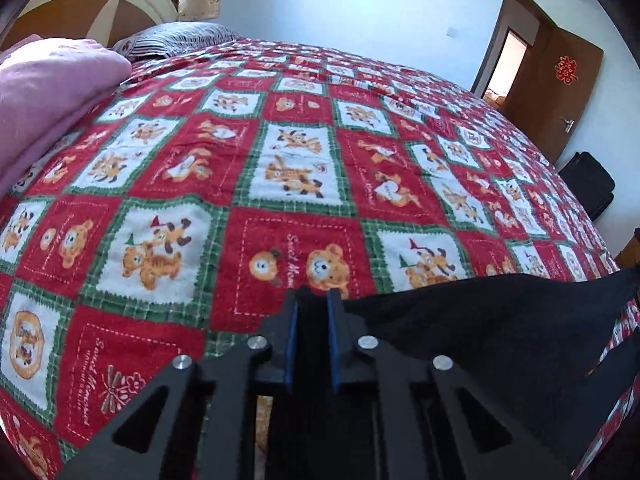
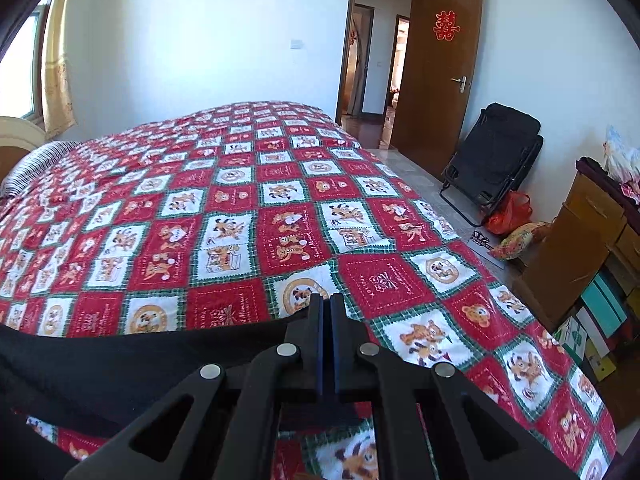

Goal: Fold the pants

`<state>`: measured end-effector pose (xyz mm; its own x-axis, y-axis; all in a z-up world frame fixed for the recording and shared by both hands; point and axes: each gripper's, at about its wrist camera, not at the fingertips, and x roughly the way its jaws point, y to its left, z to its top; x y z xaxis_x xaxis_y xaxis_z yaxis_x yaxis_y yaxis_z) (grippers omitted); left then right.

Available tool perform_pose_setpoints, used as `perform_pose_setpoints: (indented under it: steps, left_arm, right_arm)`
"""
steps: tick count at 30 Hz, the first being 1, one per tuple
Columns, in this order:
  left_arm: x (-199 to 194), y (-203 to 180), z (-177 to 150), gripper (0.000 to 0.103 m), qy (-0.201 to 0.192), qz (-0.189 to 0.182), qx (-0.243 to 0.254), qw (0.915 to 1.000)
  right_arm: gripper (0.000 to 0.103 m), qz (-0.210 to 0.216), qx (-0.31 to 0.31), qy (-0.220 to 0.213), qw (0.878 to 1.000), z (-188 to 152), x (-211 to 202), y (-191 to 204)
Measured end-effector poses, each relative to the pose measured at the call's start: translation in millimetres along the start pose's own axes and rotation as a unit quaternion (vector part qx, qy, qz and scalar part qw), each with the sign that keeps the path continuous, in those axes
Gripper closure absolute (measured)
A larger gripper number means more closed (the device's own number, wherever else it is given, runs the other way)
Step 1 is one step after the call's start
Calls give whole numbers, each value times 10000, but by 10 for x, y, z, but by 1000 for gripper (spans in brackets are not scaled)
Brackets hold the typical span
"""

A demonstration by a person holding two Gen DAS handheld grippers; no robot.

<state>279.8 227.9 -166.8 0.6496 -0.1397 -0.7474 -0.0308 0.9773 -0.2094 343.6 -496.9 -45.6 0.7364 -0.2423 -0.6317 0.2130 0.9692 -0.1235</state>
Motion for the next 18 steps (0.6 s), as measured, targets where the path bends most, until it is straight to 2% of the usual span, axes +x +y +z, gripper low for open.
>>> perform_pose_setpoints:
  steps: [2, 5, 10, 13, 18]
  left_arm:
    - [-121, 42, 37, 90, -232, -16, -35, 9997]
    - [-314, 118, 74, 90, -570, -242, -155, 9980]
    - [-631, 155, 18, 90, -1040, -521, -87, 9932]
    - [-843, 162, -104, 90, -1374, -818, -80, 9871]
    - [-1131, 225, -425, 90, -1759, -1310, -182, 9755]
  right_arm:
    - [100, -57, -15, 40, 10000, 56, 87, 36]
    - [100, -88, 14, -4, 10000, 179, 149, 108]
    - [100, -3, 104, -300, 9995, 319, -11, 174]
    - [100, 49, 198, -479, 9986, 291, -171, 111]
    - [100, 8, 565, -631, 9964, 15, -455, -236]
